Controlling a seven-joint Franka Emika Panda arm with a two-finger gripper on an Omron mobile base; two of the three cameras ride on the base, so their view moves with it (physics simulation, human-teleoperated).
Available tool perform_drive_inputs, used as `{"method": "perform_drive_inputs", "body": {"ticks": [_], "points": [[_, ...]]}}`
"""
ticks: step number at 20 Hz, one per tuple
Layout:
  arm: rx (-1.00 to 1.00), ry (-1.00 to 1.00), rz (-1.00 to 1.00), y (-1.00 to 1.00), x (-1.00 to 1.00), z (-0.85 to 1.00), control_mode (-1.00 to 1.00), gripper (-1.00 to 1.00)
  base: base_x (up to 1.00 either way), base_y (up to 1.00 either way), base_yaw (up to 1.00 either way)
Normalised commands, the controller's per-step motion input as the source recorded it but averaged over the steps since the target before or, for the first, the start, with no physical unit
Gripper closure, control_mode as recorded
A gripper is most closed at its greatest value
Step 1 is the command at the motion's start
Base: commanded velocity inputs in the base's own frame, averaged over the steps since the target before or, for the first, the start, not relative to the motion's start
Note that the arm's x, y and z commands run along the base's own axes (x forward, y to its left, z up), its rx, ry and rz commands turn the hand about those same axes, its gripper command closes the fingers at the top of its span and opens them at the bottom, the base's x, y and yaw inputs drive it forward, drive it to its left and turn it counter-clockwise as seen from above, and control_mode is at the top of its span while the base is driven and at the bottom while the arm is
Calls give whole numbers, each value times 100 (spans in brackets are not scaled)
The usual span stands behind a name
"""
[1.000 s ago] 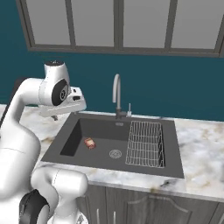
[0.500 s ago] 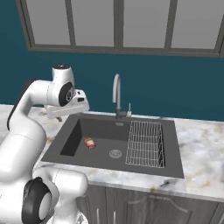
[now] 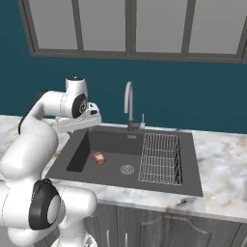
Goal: Pick up the bar soap and dish brush from the sink, and place them back in the cabinet, and close the cabinet door.
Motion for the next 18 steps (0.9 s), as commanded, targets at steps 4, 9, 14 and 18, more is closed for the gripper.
{"method": "perform_drive_inputs", "body": {"ticks": [4, 9, 14, 18], "points": [[0, 0, 5, 0, 31, -34, -100, -100, 0, 0, 0], [0, 1, 5, 0, 28, -25, -100, -100, 0, 0, 0], [0, 1, 5, 0, 26, -26, -100, -100, 0, 0, 0], [0, 3, 4, 0, 23, -24, -100, -100, 0, 0, 0]]}}
